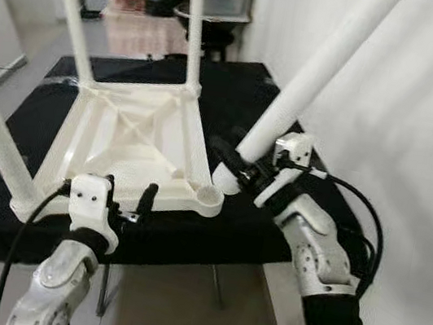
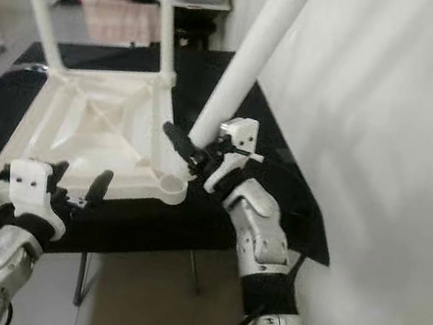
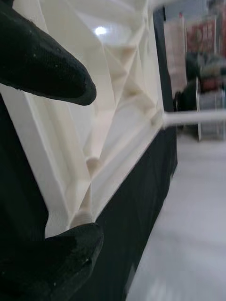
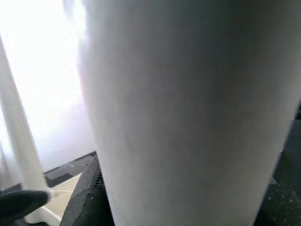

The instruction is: Building children table

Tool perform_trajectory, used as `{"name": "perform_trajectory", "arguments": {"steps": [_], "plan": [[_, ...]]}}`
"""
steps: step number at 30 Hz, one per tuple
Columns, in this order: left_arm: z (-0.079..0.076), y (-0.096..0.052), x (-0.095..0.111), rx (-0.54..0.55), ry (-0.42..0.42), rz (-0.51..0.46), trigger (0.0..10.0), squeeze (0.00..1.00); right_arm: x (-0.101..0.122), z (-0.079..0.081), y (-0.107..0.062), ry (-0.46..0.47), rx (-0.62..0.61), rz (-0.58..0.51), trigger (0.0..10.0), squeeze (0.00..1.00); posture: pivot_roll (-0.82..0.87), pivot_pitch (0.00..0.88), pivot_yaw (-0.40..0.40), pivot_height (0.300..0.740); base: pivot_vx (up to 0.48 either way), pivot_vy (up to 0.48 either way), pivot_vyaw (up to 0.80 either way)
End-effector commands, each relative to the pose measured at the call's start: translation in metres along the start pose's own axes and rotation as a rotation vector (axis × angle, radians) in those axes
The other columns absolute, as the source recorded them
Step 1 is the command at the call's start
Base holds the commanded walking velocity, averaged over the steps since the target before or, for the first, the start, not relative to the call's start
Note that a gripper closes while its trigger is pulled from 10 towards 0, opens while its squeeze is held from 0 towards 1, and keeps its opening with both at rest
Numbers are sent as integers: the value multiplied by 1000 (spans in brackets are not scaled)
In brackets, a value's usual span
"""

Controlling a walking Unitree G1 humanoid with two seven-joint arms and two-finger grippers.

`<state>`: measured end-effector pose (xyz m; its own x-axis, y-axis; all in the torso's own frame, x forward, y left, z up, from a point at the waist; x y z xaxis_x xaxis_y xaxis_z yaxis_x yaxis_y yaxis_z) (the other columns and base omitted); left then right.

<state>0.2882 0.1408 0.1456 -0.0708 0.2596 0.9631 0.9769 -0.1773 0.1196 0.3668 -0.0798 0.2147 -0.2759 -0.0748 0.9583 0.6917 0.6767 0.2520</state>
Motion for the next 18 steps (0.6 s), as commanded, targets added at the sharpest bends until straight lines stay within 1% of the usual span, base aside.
{"name": "perform_trajectory", "arguments": {"steps": [1,7,9,10,15,18], "plan": [[2,-5,-6,-9,25,36,10000,0,0,3,1,-5,18,-6,10000,0,-56,0,52,740,270,0,800],[2,-6,-6,-10,27,37,10000,0,-1,4,2,-13,25,3,10000,0,-54,0,53,740,279,0,0],[2,-8,-6,-16,27,43,10000,0,-1,5,2,-18,38,3,10000,0,-50,0,57,740,292,0,-488],[-1,-9,-8,-29,34,54,10000,0,2,6,2,-9,49,-12,10000,0,-46,0,54,740,296,0,519],[-6,-13,-14,-51,34,80,10000,0,4,8,0,-12,81,-19,10000,0,-48,0,53,740,282,0,0],[-9,-16,-15,-68,38,89,10000,0,7,7,-2,-22,116,-25,10000,0,-49,0,52,740,0,0,0]]}}
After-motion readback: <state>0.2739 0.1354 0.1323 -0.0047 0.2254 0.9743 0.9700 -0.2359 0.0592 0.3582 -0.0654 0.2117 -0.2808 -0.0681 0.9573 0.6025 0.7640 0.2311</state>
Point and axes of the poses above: a point about 5 cm out from each wrist's last joint towards the gripper, its own y axis pointing out of the wrist towards the gripper, its own x axis along the axis of the wrist's last joint, z = x × y, the point moved 4 cm from there along y, pointing out of the wrist towards the gripper, and after that the axes turned 8 degrees about -y, right-handed, at the moved point
